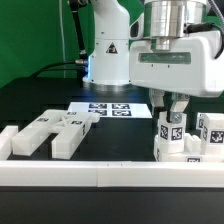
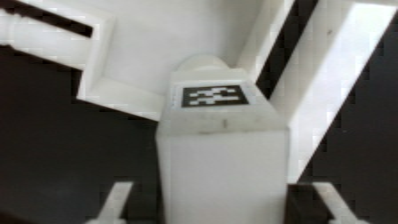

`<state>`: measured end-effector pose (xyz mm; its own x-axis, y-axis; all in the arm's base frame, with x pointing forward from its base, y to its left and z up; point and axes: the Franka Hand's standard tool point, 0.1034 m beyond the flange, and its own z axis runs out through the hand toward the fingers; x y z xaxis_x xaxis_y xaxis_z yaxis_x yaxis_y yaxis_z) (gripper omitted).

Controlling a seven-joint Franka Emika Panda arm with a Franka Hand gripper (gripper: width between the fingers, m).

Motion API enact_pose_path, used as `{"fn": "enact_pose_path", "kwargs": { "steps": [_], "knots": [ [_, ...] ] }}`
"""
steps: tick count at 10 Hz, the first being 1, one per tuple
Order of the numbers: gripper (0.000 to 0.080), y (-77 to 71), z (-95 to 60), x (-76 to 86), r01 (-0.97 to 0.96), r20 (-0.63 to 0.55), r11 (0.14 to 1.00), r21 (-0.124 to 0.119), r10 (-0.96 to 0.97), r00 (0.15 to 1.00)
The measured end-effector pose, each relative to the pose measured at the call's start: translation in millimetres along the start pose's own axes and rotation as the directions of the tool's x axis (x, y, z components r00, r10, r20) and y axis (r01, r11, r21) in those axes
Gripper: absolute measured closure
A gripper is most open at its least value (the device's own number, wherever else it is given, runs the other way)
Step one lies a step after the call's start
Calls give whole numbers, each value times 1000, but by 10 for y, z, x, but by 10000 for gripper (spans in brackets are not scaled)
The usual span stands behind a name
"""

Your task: Assemble chair

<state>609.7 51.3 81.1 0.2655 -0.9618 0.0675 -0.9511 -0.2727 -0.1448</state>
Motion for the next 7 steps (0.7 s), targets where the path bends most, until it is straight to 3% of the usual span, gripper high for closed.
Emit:
{"fn": "enact_pose_path", "kwargs": {
  "steps": [3,5,6,7],
  "knots": [
    [510,7,5,9,-148,6,989,-4,148,989],
    [486,7,7,5,-120,6,993,-4,120,993],
    [295,7,7,5,-84,7,996,-4,84,996],
    [183,10,5,4,-33,8,999,-6,33,999]
  ]
}}
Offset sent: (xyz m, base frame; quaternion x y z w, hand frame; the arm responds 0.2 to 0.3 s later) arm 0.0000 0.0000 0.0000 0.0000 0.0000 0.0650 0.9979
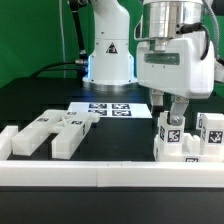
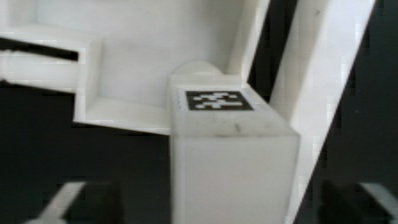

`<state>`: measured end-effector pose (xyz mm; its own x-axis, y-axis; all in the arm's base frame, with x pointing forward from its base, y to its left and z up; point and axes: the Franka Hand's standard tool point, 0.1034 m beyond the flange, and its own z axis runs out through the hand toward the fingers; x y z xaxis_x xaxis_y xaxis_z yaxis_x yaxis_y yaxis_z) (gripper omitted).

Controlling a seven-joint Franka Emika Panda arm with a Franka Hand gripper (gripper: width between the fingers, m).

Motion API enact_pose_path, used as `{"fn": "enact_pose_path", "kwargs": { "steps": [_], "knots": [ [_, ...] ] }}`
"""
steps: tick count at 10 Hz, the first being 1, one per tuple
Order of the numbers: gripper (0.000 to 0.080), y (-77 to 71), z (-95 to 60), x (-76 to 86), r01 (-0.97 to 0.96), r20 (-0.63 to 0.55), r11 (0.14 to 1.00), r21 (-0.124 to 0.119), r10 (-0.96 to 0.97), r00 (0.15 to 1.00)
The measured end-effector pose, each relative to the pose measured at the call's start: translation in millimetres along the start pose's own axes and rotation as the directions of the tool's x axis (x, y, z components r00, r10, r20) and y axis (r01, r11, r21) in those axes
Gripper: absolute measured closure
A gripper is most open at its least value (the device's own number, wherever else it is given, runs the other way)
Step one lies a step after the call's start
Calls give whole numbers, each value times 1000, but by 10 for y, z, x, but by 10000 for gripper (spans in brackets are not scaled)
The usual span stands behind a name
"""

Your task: Assemble chair

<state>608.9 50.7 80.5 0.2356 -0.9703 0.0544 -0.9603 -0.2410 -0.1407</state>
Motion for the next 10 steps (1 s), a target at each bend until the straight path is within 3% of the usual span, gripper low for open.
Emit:
{"fn": "enact_pose_path", "kwargs": {
  "steps": [5,10],
  "knots": [
    [151,2,4,-16,407,1,914,-1,-407,914],
    [151,10,26,-88,775,2,632,-14,-775,632]
  ]
}}
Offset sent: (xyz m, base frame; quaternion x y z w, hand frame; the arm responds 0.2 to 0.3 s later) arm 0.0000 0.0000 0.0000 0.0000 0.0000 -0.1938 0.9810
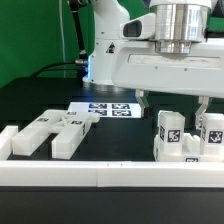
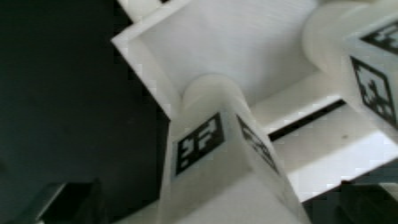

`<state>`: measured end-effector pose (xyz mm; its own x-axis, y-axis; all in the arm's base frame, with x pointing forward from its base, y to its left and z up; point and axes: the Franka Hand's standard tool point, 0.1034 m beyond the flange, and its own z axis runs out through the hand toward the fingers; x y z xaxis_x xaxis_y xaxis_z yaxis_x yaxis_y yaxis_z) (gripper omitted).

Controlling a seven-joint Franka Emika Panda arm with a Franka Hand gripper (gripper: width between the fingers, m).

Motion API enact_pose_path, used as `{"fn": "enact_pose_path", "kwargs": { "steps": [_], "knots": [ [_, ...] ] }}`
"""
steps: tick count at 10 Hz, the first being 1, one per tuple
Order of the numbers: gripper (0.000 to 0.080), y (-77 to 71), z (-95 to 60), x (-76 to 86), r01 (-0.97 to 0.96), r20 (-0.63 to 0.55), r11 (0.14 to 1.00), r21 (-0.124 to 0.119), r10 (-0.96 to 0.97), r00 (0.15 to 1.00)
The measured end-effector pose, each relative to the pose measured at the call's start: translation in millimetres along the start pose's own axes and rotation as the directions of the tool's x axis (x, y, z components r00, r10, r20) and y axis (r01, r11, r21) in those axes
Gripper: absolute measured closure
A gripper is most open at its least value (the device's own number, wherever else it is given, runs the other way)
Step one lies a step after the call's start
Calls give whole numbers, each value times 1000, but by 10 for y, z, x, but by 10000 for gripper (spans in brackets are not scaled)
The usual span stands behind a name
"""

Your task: Assemble chair

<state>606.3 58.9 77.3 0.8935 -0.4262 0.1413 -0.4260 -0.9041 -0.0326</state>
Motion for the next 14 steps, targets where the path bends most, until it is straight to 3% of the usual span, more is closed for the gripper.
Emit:
{"fn": "enact_pose_path", "kwargs": {
  "steps": [3,6,8,9,10,11,12,14],
  "knots": [
    [151,-3,0,-2,176,0,984,-2,-176,984],
    [151,8,1,5,398,0,917,-9,-398,917],
    [151,25,1,15,420,0,907,-10,-420,907],
    [262,23,1,15,417,0,909,-10,-417,909],
    [262,23,1,14,394,0,919,-10,-394,919],
    [463,24,1,15,394,0,919,-10,-395,919],
    [509,24,1,16,392,0,920,-10,-392,920],
    [509,22,-1,17,264,-2,964,-7,-264,964]
  ]
}}
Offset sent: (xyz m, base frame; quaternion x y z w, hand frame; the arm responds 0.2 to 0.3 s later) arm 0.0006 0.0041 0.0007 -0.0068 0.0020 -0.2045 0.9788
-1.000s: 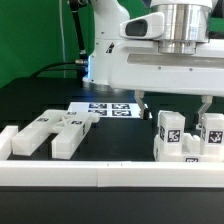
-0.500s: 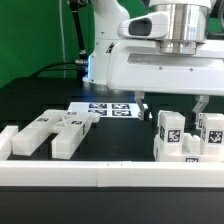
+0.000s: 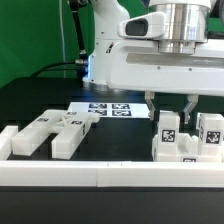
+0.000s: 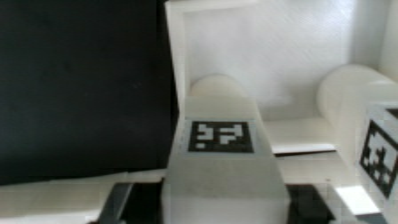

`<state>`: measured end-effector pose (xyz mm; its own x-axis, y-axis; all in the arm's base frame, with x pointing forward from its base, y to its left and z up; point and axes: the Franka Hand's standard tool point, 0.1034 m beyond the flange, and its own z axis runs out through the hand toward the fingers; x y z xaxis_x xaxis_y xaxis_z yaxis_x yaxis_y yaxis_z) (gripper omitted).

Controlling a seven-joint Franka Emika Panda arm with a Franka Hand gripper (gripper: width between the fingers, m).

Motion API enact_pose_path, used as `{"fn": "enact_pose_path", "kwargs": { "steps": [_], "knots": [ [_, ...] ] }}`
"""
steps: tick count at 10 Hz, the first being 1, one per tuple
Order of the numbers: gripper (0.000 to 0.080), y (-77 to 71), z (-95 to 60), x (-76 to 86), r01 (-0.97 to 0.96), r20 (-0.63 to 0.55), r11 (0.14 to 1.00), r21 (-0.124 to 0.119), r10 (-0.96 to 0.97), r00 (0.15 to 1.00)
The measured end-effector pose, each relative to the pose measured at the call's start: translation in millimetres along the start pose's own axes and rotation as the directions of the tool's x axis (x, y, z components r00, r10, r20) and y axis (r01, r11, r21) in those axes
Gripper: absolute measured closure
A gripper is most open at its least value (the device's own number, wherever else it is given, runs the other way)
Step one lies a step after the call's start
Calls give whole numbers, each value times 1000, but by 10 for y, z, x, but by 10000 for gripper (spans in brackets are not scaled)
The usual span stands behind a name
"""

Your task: Assemble chair

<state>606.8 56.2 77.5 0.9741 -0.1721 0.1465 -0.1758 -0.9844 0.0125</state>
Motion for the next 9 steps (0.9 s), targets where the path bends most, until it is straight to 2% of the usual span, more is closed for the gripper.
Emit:
{"fn": "enact_pose_path", "kwargs": {
  "steps": [2,4,9],
  "knots": [
    [509,12,-1,5,-159,-1,987,0,159,987],
    [509,3,-4,6,-350,1,937,2,350,937],
    [509,-54,-7,-12,-709,9,706,1,709,706]
  ]
}}
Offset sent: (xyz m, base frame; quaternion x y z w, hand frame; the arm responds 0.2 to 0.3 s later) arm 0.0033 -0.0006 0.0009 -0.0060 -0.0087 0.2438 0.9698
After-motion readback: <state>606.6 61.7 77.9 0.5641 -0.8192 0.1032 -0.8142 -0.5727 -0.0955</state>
